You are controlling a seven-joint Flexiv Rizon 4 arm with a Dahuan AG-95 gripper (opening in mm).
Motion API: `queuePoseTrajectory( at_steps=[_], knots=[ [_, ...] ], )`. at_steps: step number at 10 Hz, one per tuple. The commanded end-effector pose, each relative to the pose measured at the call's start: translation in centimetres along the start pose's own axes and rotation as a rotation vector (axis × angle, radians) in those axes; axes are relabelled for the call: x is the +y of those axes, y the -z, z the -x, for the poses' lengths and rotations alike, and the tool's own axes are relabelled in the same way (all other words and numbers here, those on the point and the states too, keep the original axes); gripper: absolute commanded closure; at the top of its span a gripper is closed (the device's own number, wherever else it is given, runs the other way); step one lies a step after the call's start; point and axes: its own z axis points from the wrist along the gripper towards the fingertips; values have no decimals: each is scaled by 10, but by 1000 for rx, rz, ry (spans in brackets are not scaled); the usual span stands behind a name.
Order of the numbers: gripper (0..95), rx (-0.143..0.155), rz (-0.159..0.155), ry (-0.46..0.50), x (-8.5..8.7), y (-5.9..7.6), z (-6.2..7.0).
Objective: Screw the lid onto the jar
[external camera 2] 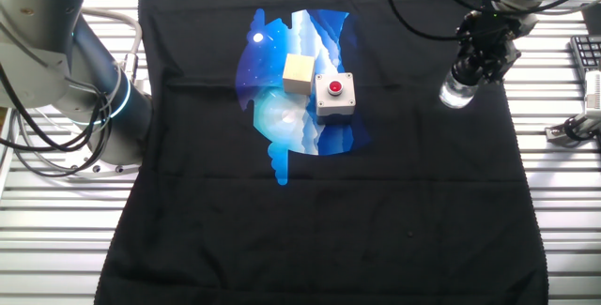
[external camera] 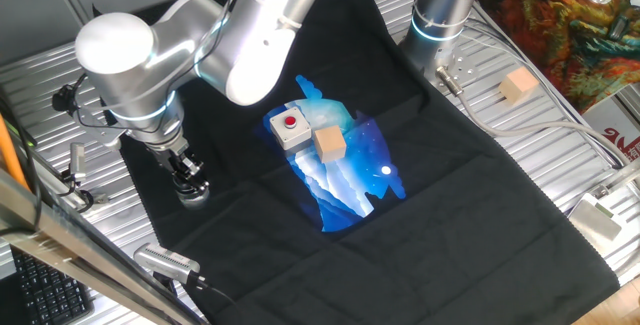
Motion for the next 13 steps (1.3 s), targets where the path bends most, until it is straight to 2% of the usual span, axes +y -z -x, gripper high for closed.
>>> queuePoseTrajectory(
  at_steps=[1, 13],
  knots=[
    [950, -5, -4, 3, 0, -2, 0],
    [950, -2, -8, 0, -1, -4, 0]
  ],
)
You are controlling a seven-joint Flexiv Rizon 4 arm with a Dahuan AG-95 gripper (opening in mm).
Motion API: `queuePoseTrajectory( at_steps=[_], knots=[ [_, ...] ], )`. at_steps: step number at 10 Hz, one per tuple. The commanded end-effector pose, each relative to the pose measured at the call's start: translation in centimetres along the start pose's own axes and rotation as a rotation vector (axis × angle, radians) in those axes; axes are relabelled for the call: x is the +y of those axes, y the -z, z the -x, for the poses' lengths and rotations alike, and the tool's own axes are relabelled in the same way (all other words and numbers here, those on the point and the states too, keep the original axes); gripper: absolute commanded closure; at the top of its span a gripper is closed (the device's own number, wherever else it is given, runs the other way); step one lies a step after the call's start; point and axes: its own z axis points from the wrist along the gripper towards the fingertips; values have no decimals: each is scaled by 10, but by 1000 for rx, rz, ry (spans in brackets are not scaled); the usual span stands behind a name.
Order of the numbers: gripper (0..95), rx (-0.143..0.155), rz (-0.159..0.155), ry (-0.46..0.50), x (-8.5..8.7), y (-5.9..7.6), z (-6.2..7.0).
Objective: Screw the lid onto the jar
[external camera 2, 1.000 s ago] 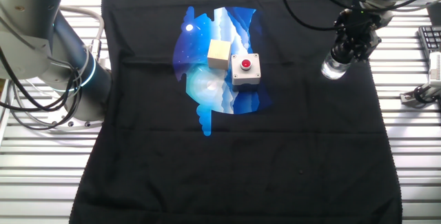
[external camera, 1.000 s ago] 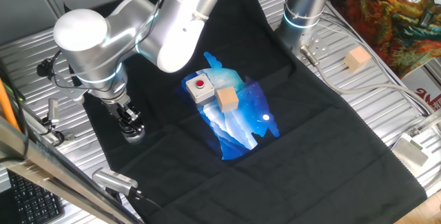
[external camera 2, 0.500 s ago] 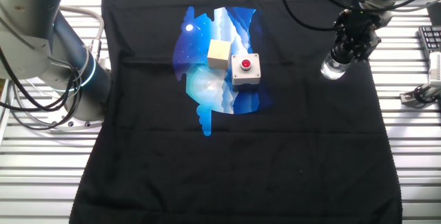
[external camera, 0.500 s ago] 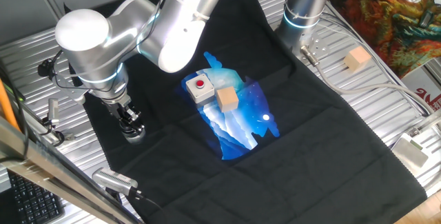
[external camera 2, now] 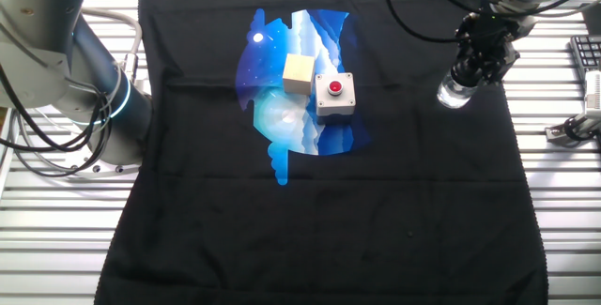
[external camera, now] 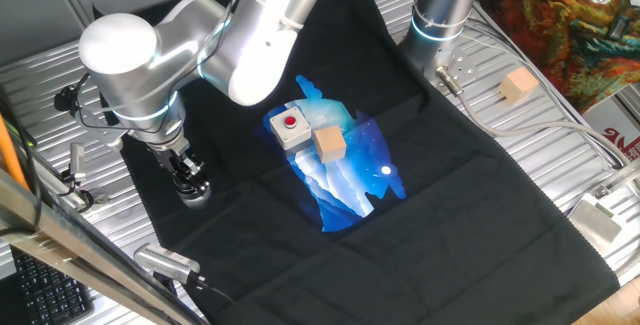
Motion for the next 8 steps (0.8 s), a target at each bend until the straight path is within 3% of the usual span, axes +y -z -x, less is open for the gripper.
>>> queuePoseTrajectory(
  at_steps=[1, 5, 6, 7, 8],
  knots=[
    [950, -8, 11, -10, 0, -1, 0],
    [950, 1, -3, -4, 0, 0, 0],
    [760, -10, 9, -4, 0, -1, 0],
    [380, -24, 23, 4, -1, -1, 0],
    [190, -30, 37, 14, -2, -1, -1]
  ],
)
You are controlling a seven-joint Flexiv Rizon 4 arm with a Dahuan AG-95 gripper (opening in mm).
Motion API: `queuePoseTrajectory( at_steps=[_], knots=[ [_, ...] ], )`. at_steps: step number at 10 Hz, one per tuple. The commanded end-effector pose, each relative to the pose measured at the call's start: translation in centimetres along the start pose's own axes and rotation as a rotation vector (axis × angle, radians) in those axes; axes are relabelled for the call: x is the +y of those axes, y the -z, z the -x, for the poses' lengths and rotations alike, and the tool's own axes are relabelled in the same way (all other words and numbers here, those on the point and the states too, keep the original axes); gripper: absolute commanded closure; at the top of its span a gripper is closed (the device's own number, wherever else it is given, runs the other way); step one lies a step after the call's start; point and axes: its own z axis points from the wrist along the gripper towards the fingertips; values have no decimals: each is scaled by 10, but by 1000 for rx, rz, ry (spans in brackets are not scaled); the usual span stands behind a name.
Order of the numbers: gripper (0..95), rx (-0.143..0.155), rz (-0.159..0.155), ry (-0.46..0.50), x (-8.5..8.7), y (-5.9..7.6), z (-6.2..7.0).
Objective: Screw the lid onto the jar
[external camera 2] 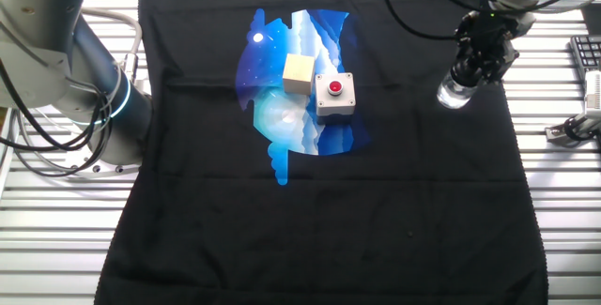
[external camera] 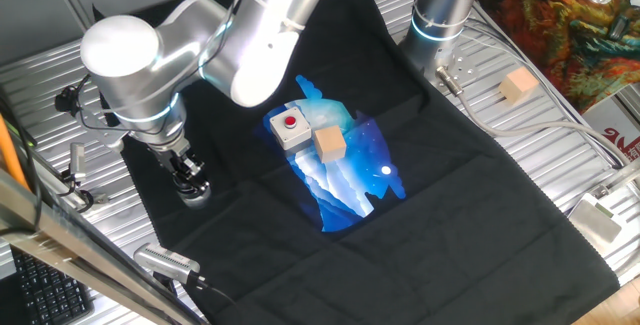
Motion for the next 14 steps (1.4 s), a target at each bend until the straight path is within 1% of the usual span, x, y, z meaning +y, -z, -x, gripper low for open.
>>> queuePoseTrajectory(
  at_steps=[1, 2, 3, 7, 9, 10, 11, 13, 14],
  knots=[
    [190, -17, 24, 24, -1, 0, -1],
    [190, -23, 26, 31, -1, 0, -1],
    [190, -23, 18, 35, -1, 0, -1],
    [190, -26, 13, 58, -1, -2, -1],
    [190, -20, 0, 94, -1, -2, -1],
    [190, -18, -4, 127, -1, 0, 0],
    [190, -11, -15, 195, 0, 1, 2],
    [190, 8, -22, 344, 0, 2, 4],
    [190, 6, -16, 502, 1, 2, 5]
  ],
)
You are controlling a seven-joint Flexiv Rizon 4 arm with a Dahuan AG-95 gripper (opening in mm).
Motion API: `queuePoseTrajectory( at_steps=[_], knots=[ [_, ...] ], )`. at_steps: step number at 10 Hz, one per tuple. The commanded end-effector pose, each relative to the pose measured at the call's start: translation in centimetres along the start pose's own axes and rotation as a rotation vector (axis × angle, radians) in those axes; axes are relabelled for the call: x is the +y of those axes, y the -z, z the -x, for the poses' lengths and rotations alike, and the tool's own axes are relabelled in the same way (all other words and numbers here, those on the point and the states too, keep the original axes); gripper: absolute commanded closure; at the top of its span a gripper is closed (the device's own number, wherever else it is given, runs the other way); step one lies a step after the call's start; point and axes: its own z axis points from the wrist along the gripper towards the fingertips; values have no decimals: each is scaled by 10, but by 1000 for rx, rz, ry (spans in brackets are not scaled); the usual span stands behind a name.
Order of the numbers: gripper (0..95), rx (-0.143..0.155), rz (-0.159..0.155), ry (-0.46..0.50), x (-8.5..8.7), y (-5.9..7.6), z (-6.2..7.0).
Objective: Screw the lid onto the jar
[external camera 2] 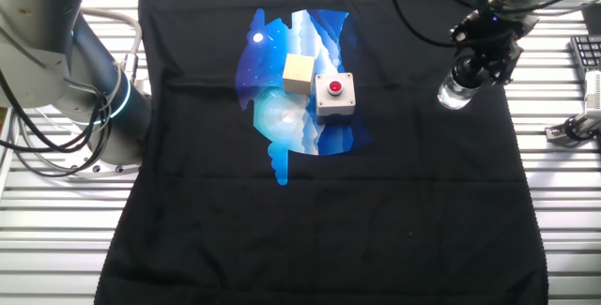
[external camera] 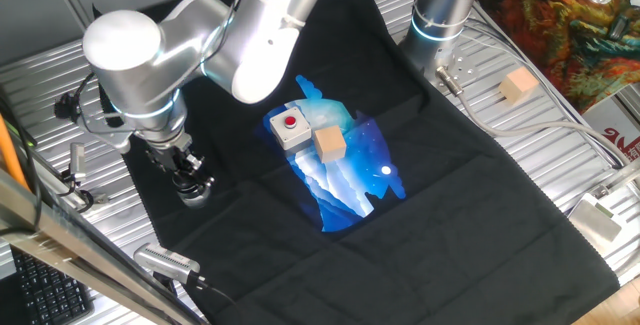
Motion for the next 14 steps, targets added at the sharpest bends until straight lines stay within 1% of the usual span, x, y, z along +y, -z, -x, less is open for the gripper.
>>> queuePoseTrajectory(
  at_steps=[1, 2, 3, 4, 5, 6, 7, 9, 11, 13, 14],
  knots=[
    [190, 1, 7, 334, 1, 1, 2],
    [190, -11, 17, 447, 1, 2, 3],
    [190, -14, 23, 495, 1, 2, 3],
    [190, -27, 30, 611, 1, 2, 3],
    [190, -31, 29, 710, 1, 2, 3],
    [190, -32, 28, 732, 1, 2, 3],
    [190, -32, 28, 851, 1, 2, 3],
    [190, -26, 31, 983, 2, 2, 4],
    [190, -27, 36, 1070, 2, 2, 4],
    [190, -25, 38, 1107, 3, 1, 5],
    [190, -18, 41, 1111, 4, 1, 5]
  ],
)
